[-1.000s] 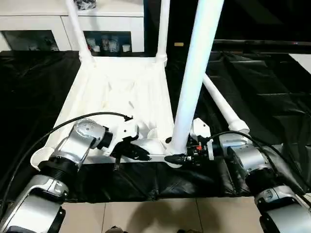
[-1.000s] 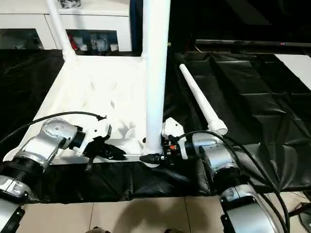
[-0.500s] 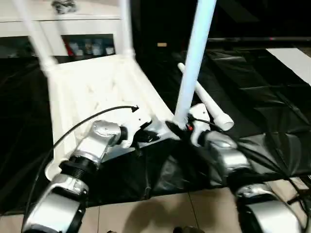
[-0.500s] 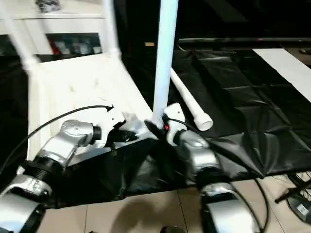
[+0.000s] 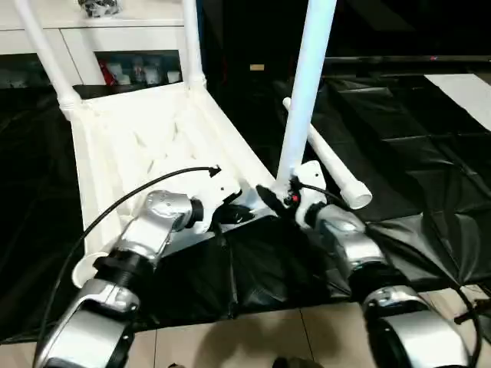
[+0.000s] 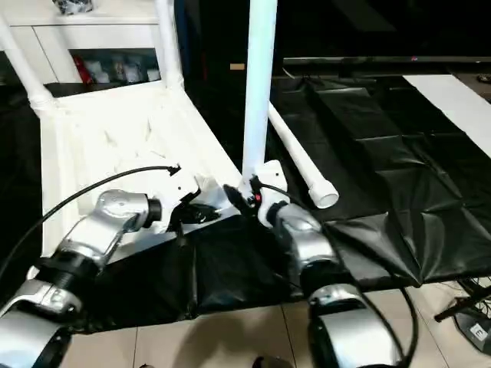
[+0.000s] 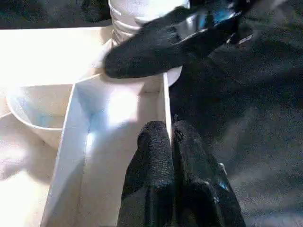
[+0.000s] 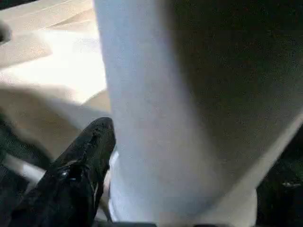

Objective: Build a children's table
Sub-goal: Rotate leg to tighten

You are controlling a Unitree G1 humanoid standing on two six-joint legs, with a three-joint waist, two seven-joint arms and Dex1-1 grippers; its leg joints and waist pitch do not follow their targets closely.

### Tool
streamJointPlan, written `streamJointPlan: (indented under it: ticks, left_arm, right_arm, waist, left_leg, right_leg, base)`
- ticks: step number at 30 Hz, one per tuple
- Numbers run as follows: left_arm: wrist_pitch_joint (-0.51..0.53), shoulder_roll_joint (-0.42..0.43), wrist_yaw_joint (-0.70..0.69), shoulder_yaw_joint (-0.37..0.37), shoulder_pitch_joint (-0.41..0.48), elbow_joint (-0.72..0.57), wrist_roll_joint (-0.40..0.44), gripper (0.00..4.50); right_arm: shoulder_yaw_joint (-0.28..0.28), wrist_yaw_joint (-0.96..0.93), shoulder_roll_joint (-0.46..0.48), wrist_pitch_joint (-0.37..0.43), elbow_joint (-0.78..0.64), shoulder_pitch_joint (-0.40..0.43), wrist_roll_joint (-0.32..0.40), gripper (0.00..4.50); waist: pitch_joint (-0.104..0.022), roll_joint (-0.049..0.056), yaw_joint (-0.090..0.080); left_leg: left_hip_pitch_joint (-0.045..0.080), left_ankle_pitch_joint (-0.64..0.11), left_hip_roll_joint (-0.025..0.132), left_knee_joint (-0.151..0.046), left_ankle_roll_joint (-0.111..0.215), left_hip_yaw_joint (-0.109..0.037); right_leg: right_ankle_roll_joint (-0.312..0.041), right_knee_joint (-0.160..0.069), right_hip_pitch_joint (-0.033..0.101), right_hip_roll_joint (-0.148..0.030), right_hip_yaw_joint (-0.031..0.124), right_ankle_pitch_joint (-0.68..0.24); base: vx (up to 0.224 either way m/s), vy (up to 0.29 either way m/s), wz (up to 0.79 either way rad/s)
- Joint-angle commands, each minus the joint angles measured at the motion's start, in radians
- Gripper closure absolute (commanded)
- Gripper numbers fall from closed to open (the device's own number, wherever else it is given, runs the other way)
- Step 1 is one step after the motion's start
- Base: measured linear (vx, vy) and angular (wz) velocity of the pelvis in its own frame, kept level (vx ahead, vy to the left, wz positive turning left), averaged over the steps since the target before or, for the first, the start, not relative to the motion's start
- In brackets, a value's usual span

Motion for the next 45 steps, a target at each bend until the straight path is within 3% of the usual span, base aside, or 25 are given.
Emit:
streamJointPlan:
  ticks: [1, 5, 7, 10, 13, 20, 25, 27, 30, 32, 34, 36, 40, 43, 45]
  left_arm:
    - [-0.055, -0.003, -0.108, -0.051, 0.005, -0.039, -0.023, 4.50]
    - [-0.101, 0.048, -0.191, -0.055, -0.012, 0.001, -0.025, 4.50]
    - [-0.109, 0.055, -0.212, -0.054, -0.016, 0.009, -0.029, 4.50]
    - [-0.124, 0.072, -0.262, -0.061, -0.028, 0.028, -0.030, 4.50]
    - [-0.132, 0.080, -0.284, -0.068, -0.032, 0.035, -0.029, 4.50]
    - [-0.156, 0.082, -0.307, -0.071, -0.042, 0.061, -0.028, 4.50]
    - [-0.132, 0.066, -0.270, -0.051, -0.041, 0.066, -0.032, 4.50]
    - [-0.113, 0.050, -0.207, -0.039, -0.046, 0.072, -0.021, 4.50]
    - [-0.101, 0.030, -0.148, -0.029, -0.050, 0.076, -0.011, 4.50]
    - [-0.064, -0.001, -0.080, -0.026, -0.041, 0.051, -0.001, 4.50]
    - [-0.030, -0.027, -0.036, -0.029, -0.030, 0.020, 0.007, 4.50]
    - [0.011, -0.062, 0.011, -0.030, -0.019, -0.018, 0.013, 4.50]
    - [0.056, -0.130, 0.086, -0.034, -0.007, -0.051, 0.016, 4.50]
    - [0.054, -0.143, 0.091, -0.039, -0.003, -0.052, 0.014, 4.50]
    - [0.044, -0.140, 0.094, -0.037, -0.006, -0.044, 0.017, 4.50]
  right_arm:
    - [0.048, 0.150, -0.014, -0.004, -0.047, 0.015, -0.007, 0.85]
    - [0.098, 0.426, -0.084, 0.050, -0.146, 0.050, 0.045, 0.85]
    - [0.113, 0.472, -0.099, 0.055, -0.159, 0.054, 0.044, 0.85]
    - [0.154, 0.556, -0.129, 0.064, -0.174, 0.055, 0.030, 1.10]
    - [0.178, 0.584, -0.140, 0.053, -0.169, 0.048, 0.015, 1.31]
    - [0.183, 0.615, -0.138, 0.068, -0.190, 0.054, 0.009, 1.70]
    - [0.149, 0.543, -0.117, 0.102, -0.203, 0.071, 0.033, 1.75]
    - [0.134, 0.459, -0.102, 0.110, -0.181, 0.069, 0.020, 1.76]
    - [0.118, 0.342, -0.080, 0.107, -0.149, 0.062, -0.010, 1.76]
    - [0.074, 0.118, -0.032, 0.109, -0.081, 0.042, -0.035, 1.77]
    - [0.041, -0.041, 0.007, 0.120, -0.035, 0.027, -0.040, 1.77]
    - [0.016, -0.193, 0.049, 0.131, -0.001, 0.013, -0.045, 1.77]
    - [-0.006, -0.380, 0.133, 0.130, 0.042, -0.008, -0.052, 1.77]
    - [0.005, -0.402, 0.154, 0.100, 0.049, -0.009, -0.067, 1.77]
    - [-0.009, -0.396, 0.161, 0.073, 0.059, -0.014, -0.057, 1.07]
  waist:
    - [-0.072, 0.003, 0.004]
    - [-0.068, 0.006, 0.029]
    - [-0.067, 0.007, 0.039]
    - [-0.068, 0.006, 0.052]
    - [-0.069, 0.001, 0.054]
    - [-0.071, 0.001, 0.057]
    - [-0.071, 0.002, 0.057]
    - [-0.068, 0.003, 0.055]
    - [-0.064, 0.000, 0.046]
    - [-0.061, 0.003, 0.038]
    - [-0.054, -0.005, 0.011]
    - [-0.056, -0.002, -0.003]
    - [-0.057, -0.003, -0.027]
    - [-0.058, -0.002, -0.029]
    - [-0.058, -0.001, -0.030]
  left_leg:
    - [0.004, -0.261, 0.016, -0.065, 0.084, 0.006]
    - [0.009, -0.274, 0.024, -0.068, 0.083, 0.009]
    - [0.018, -0.293, 0.026, -0.068, 0.074, 0.012]
    - [0.016, -0.293, 0.027, -0.071, 0.054, 0.010]
    - [0.014, -0.282, 0.025, -0.070, 0.048, 0.010]
    - [0.012, -0.260, 0.024, -0.069, 0.050, 0.009]
    - [0.012, -0.251, 0.024, -0.069, 0.050, 0.009]
    - [0.012, -0.268, 0.023, -0.071, 0.041, 0.008]
    - [0.016, -0.317, 0.018, -0.072, 0.019, 0.003]
    - [0.020, -0.333, 0.019, -0.074, 0.004, 0.001]
    - [0.011, -0.384, 0.009, -0.076, -0.016, -0.010]
    - [0.017, -0.408, 0.006, -0.071, -0.015, -0.014]
    - [0.021, -0.425, 0.002, -0.066, 0.004, -0.012]
    - [0.021, -0.441, 0.003, -0.067, 0.017, -0.012]
    - [0.018, -0.439, 0.004, -0.069, 0.021, -0.012]
  right_leg:
    - [-0.229, -0.059, 0.065, -0.044, 0.042, -0.272]
    - [-0.222, -0.058, 0.063, -0.039, 0.041, -0.293]
    - [-0.222, -0.060, 0.055, -0.041, 0.044, -0.308]
    - [-0.213, -0.059, 0.057, -0.045, 0.045, -0.329]
    - [-0.210, -0.058, 0.059, -0.047, 0.046, -0.327]
    - [-0.208, -0.057, 0.061, -0.047, 0.045, -0.321]
    - [-0.208, -0.056, 0.061, -0.047, 0.045, -0.311]
    - [-0.202, -0.058, 0.060, -0.046, 0.044, -0.337]
    - [-0.167, -0.072, 0.057, -0.050, 0.042, -0.446]
    - [-0.154, -0.076, 0.048, -0.051, 0.043, -0.487]
    - [-0.094, -0.089, 0.058, -0.050, 0.026, -0.618]
    - [-0.065, -0.103, 0.051, -0.055, 0.021, -0.670]
    - [-0.077, -0.107, 0.040, -0.048, 0.020, -0.649]
    - [-0.078, -0.108, 0.040, -0.046, 0.020, -0.634]
    - [-0.084, -0.105, 0.041, -0.045, 0.022, -0.614]
  base:
    - [0.000, 0.000, 0.00]
    - [0.000, 0.000, 0.00]
    - [0.000, 0.000, 0.00]
    - [0.000, 0.000, 0.00]
    - [0.000, 0.000, 0.00]
    - [0.000, 0.000, 0.00]
    - [0.000, 0.000, 0.00]
    - [0.000, 0.000, 0.00]
    - [0.000, 0.000, 0.00]
    - [0.000, 0.000, 0.00]
    - [0.000, 0.000, 0.00]
    - [0.000, 0.000, 0.00]
    - [0.000, 0.000, 0.00]
    - [0.000, 0.000, 0.00]
    - [0.000, 0.000, 0.00]
